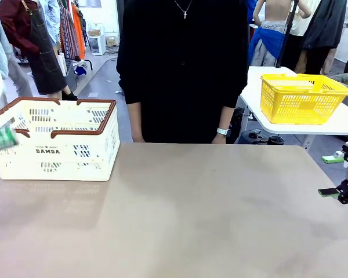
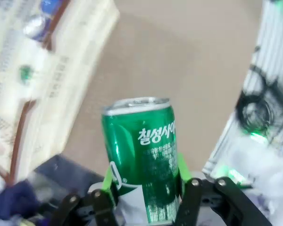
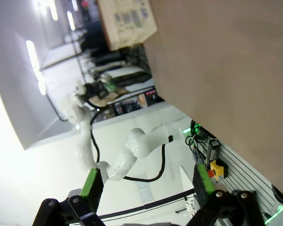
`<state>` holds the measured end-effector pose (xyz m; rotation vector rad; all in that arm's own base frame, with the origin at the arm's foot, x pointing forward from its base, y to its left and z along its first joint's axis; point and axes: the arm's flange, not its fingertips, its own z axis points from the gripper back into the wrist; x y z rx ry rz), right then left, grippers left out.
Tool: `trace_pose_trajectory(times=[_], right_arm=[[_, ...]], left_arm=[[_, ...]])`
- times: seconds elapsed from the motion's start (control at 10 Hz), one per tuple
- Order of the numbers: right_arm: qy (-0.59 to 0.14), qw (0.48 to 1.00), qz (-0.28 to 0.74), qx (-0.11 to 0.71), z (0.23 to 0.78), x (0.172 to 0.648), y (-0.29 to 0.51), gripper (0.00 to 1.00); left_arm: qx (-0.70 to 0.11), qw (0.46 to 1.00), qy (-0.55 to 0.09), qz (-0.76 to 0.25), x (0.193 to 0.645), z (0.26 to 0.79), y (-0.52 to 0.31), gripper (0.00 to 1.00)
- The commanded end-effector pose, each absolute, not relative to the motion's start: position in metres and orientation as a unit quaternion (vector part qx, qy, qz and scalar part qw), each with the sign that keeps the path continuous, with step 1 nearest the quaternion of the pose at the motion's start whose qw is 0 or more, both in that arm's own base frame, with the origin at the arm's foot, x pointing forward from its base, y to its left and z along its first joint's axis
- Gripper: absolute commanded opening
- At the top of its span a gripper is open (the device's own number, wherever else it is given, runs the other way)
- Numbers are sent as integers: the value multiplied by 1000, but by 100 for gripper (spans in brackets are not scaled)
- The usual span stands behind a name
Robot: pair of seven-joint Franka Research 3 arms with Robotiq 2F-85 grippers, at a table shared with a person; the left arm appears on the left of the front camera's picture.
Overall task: Place the drinks into the Shopping basket.
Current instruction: Pick up one drink and place it into the Shopping basket.
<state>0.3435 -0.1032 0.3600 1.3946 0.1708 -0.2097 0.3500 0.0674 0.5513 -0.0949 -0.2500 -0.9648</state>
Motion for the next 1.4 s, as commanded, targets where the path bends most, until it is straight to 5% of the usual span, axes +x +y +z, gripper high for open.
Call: trace_pose_trajectory(times=[0.0,0.3,0.6,1.0,1.3], right_arm=[[84,763,-103,632,364,341,-103,100],[84,763,-103,632,364,341,-103,100],[84,763,-103,632,364,341,-103,100],[84,763,-103,632,364,341,-103,100],[84,763,-103,632,364,341,-103,100]], left_arm=[[-48,944,-108,-308,415,597,69,0],[-25,987,-124,-102,504,592,106,0],[-11,980,-200,-9,540,562,132,0],[-15,986,-163,-29,544,556,136,0],[-11,975,-221,-10,559,535,127,0]])
